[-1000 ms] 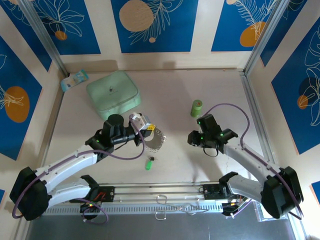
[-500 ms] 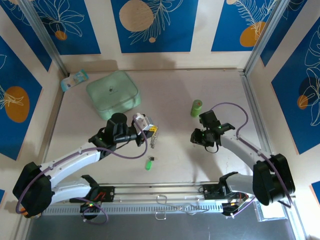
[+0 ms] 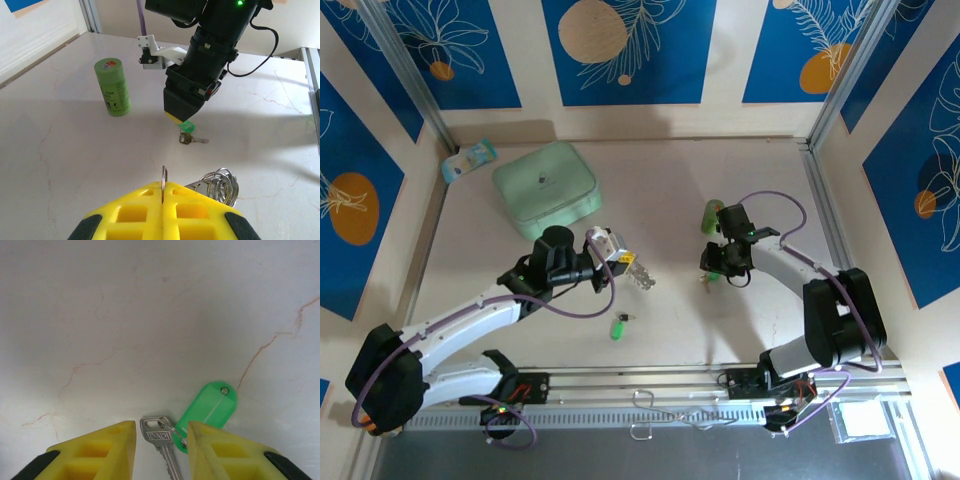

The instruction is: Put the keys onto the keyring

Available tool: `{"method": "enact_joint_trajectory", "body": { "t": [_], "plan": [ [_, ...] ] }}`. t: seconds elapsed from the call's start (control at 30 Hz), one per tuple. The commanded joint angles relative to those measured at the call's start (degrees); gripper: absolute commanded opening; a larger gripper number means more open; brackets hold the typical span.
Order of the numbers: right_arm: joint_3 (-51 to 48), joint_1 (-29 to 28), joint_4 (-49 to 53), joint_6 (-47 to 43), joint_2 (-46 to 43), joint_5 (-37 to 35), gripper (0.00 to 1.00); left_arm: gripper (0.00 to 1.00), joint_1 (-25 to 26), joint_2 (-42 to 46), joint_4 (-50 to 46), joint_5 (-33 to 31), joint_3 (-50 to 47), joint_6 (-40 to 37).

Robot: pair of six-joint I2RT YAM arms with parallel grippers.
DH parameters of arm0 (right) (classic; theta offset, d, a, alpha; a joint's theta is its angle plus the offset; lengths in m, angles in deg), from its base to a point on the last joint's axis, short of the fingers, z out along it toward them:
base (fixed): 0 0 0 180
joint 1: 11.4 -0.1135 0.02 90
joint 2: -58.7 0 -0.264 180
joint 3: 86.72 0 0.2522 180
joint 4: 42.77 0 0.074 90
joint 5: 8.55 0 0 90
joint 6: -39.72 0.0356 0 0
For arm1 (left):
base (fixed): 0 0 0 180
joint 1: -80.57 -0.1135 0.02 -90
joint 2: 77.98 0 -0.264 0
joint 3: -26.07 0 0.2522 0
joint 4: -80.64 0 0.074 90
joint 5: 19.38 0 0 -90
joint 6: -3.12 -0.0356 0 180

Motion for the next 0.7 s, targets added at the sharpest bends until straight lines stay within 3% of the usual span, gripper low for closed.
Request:
{"method": "enact_joint_trajectory", "body": {
  "t": [0.0,0.17,0.3,0.43,0.67],
  "plan": [
    [0.69,-0.4,0.78,1.11,0.26,-0.14,0.33,0.0,-0.15,0.82,2.95,-0.65,1.11,0.02],
    [0.15,-6.11,1.83,2.06,-5.23,-3.39,0.33,0.0,-0.12,2.68,4.51,-9.36,-0.52,0.42],
    [-0.65,-14.32,2.86,4.99,-9.15,-4.41,0.33,0.0,-0.43,4.21,5.98,-22.98,-1.95,2.44],
    [-1.02,-26.75,1.46,8.81,-9.37,-3.99,0.33,0.0,-0.78,5.33,4.66,-37.4,-2.18,6.31],
    [2.46,-41.35,-1.66,10.27,-2.2,-5.13,0.36,0.0,-1.85,7.6,1.81,-46.31,-3.71,14.38]
  ]
}}
